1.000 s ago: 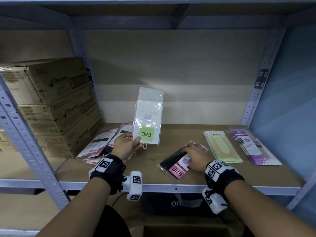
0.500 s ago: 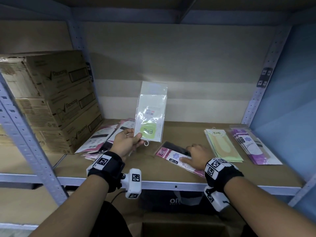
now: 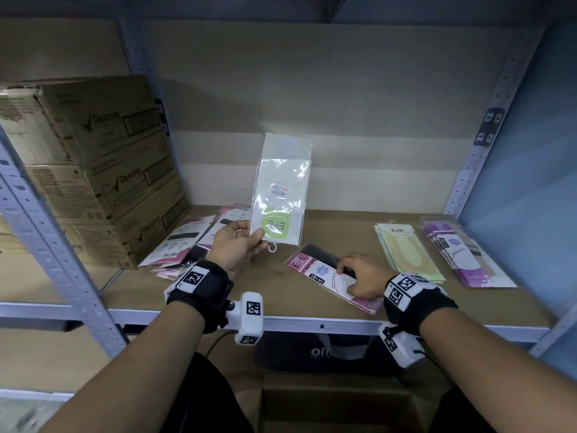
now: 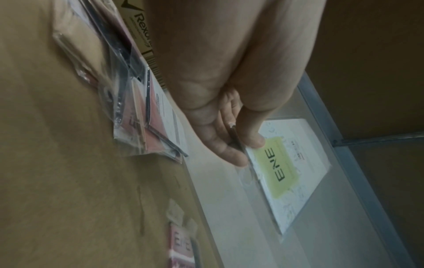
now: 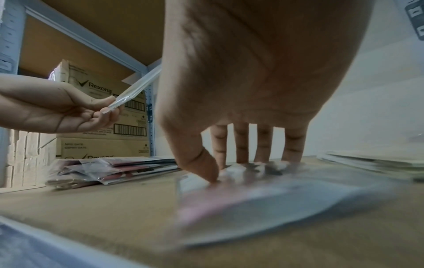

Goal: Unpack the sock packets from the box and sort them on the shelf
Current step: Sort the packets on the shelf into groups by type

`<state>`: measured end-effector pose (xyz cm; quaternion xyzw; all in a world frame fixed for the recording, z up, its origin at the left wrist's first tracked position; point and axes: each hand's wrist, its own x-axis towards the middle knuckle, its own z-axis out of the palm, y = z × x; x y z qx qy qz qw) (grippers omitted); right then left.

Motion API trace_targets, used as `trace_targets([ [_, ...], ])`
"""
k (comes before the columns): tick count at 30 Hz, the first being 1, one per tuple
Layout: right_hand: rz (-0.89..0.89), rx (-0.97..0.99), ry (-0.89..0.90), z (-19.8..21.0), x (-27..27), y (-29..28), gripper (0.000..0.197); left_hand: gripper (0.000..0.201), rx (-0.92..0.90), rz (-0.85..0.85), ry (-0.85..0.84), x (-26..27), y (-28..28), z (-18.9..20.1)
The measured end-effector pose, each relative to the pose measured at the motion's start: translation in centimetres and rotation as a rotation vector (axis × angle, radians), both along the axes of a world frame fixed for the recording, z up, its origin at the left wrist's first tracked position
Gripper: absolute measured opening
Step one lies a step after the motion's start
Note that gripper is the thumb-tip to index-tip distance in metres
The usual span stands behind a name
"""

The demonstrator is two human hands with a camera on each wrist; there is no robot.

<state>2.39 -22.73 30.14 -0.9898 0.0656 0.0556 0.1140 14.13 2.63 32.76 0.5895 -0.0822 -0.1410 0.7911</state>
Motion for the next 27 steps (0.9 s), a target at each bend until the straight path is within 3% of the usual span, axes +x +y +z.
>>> trace_targets([
  [6, -0.079, 0.026, -0.085, -0.6, -0.5, 0.5, 0.044, 0.016, -0.014, 0.011, 0.014, -0.4, -0.6, -0.1],
  [10, -0.09, 0.002, -0.194, -0.1, -0.7, 0.6, 0.026, 0.016, -0.005, 0.013, 0.026, -0.8, -1.0, -0.1],
  [12, -0.07, 0.015, -0.145, 0.1, -0.8, 0.6, 0.019, 0.016, -0.012, 0.006, 0.03, -0.9, -1.1, -0.1],
  [16, -0.041, -0.031, -0.008, -0.1, -0.8, 0.7, 0.028, 0.016, -0.014, 0.004, 0.039, -0.9, -1.3, -0.1],
  [21, -0.132, -0.052, -0.055, -0.8, -0.3, 0.3, 0.04, 0.015, -0.022, -0.001, 0.025, -1.2, -1.6, 0.0],
  [27, -0.181, -0.06, -0.186, -0.8, -0.3, 0.3, 0.041, 0.015, -0.014, 0.006, 0.027, -1.0, -1.7, -0.4],
])
